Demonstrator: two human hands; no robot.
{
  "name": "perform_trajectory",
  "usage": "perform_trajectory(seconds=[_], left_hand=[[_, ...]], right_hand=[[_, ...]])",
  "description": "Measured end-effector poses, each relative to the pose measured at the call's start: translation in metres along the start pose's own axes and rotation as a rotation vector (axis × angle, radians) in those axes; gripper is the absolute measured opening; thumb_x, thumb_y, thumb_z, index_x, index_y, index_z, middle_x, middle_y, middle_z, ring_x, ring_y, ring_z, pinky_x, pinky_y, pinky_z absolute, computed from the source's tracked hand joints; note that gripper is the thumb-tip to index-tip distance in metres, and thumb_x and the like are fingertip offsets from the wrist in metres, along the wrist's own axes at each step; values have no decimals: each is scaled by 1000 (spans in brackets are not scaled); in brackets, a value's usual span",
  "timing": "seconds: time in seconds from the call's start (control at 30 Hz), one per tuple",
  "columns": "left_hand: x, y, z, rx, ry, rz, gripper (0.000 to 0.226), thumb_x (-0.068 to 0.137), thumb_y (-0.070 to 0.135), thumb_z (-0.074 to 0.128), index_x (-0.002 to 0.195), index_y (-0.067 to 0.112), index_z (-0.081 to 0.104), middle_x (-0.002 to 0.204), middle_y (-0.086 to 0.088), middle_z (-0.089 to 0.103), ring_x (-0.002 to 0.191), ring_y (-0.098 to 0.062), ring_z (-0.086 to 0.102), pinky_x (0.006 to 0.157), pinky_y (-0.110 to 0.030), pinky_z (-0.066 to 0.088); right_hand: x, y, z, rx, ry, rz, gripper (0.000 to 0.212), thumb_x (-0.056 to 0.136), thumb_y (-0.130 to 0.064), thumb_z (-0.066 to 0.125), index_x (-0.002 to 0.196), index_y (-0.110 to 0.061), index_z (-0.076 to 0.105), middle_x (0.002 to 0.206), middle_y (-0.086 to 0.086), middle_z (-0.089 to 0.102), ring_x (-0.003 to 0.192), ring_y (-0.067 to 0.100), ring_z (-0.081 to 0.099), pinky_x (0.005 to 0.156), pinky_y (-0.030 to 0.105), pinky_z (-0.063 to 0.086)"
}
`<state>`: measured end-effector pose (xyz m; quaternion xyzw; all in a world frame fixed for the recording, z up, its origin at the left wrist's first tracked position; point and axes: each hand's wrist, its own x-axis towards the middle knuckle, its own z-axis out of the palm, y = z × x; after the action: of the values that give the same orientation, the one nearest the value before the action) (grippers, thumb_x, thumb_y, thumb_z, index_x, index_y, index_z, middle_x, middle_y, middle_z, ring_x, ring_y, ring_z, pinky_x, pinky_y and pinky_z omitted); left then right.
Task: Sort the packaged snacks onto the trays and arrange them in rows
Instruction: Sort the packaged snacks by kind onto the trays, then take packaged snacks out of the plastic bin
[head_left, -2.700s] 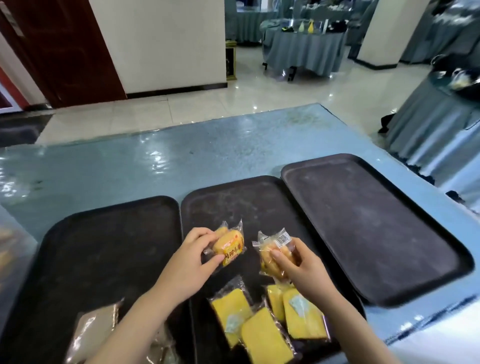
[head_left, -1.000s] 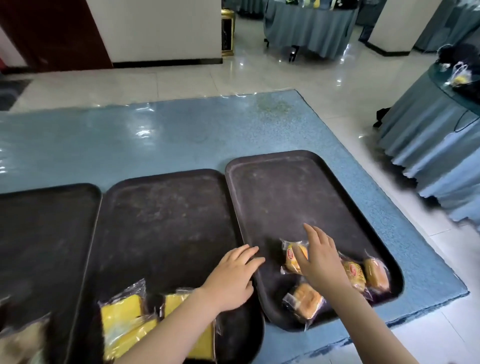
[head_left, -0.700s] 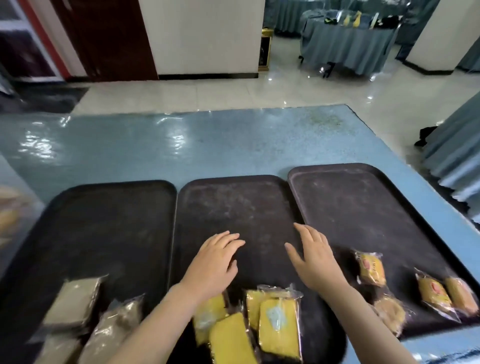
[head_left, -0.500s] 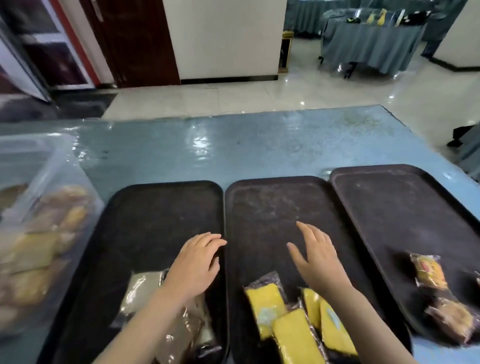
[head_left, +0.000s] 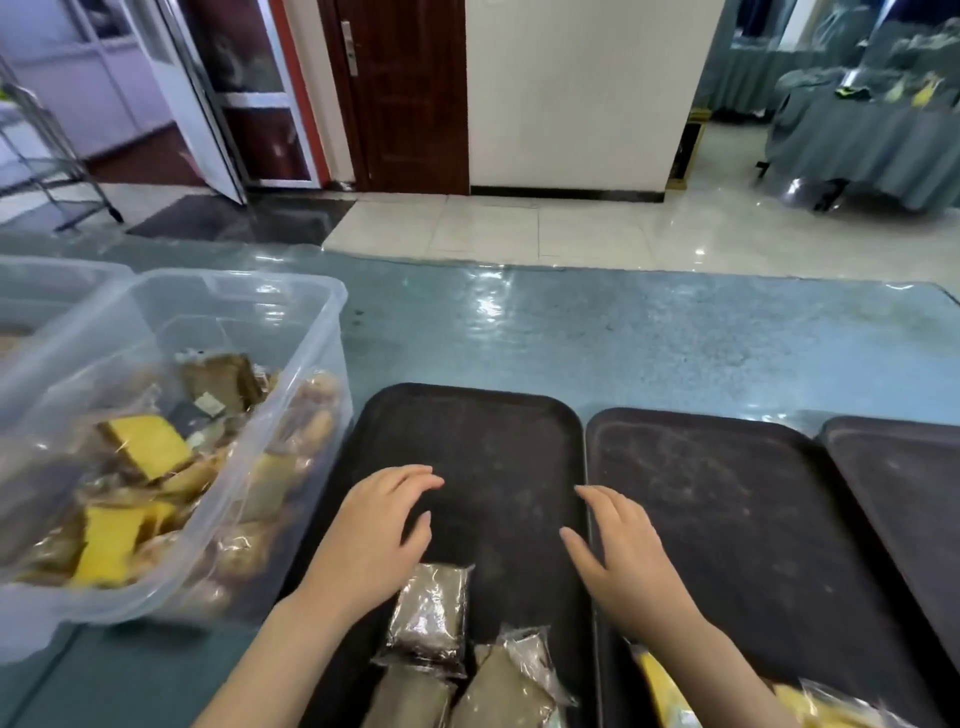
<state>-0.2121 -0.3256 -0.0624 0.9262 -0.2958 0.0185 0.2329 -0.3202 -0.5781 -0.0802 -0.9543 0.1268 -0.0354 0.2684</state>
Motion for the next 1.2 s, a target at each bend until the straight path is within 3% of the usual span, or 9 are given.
perform_trajectory(seconds=[0.3, 0.43, 0.6, 0.67, 0.77, 0.87, 0.97, 1.07, 1.2], left_hand=[[17, -45, -78, -118, -19, 28, 38, 96, 36, 53, 133, 41, 48, 138, 30, 38, 132, 10, 28, 111, -16, 21], [24, -98, -122, -64, -3, 142, 36, 96, 36, 52, 131, 37, 51, 137, 24, 43, 132, 5, 33, 111, -18, 24], [28, -189, -175, 30, -65, 155, 45, 90, 51, 42, 129, 32, 54, 136, 15, 50, 131, -6, 41, 113, -33, 33], [28, -228, -194, 75, -100, 139, 48, 88, 51, 43, 127, 27, 57, 136, 10, 51, 131, -10, 42, 113, -28, 29], [37, -275, -218, 147, -229, 74, 35, 93, 37, 59, 127, 25, 58, 137, 8, 51, 130, -12, 42, 109, -26, 28], [56, -310, -228, 267, -394, 1, 41, 93, 38, 60, 131, 25, 54, 139, 2, 50, 128, -17, 45, 105, -28, 32], [74, -331, -220, 407, -546, -7, 40, 93, 38, 59, 131, 30, 53, 137, 1, 51, 125, -19, 49, 99, -31, 39], [80, -349, -200, 420, -617, 10, 34, 93, 27, 57, 127, 27, 58, 134, 0, 55, 120, -21, 53, 95, -31, 45], [78, -376, -178, 480, -781, -36, 48, 83, 24, 67, 130, 28, 56, 136, -3, 55, 119, -25, 55, 96, -37, 48]], right_hand=[[53, -98, 8, -12, -1, -130, 50, 97, -45, 48, 143, -27, 38, 147, -12, 37, 139, 4, 25, 116, 25, 22], [68, -168, 22, 23, 15, -172, 49, 97, -43, 49, 143, -28, 38, 146, -15, 36, 137, 0, 23, 113, 20, 19], [80, -259, 56, 69, 20, -221, 50, 95, -42, 52, 141, -30, 38, 145, -16, 37, 131, -9, 21, 109, 14, 17], [87, -298, 70, 72, -10, -249, 50, 95, -43, 53, 141, -31, 38, 143, -16, 38, 129, -9, 23, 107, 13, 19], [100, -352, 93, -2, -119, -258, 50, 95, -44, 51, 141, -27, 40, 141, -9, 43, 130, 6, 34, 106, 23, 31], [118, -403, 121, -258, -347, -257, 50, 93, -41, 52, 137, -19, 44, 135, 4, 51, 124, 23, 46, 103, 38, 41], [136, -446, 161, -429, -565, -311, 31, 92, -31, 56, 116, -12, 57, 111, 7, 63, 97, 25, 59, 81, 38, 53], [152, -467, 206, -590, -700, -335, 20, 92, -26, 56, 99, -9, 64, 92, 6, 63, 78, 23, 58, 62, 33, 50], [160, -459, 249, -607, -746, -249, 34, 95, -29, 52, 121, -9, 58, 106, 8, 62, 89, 24, 60, 73, 35, 54]])
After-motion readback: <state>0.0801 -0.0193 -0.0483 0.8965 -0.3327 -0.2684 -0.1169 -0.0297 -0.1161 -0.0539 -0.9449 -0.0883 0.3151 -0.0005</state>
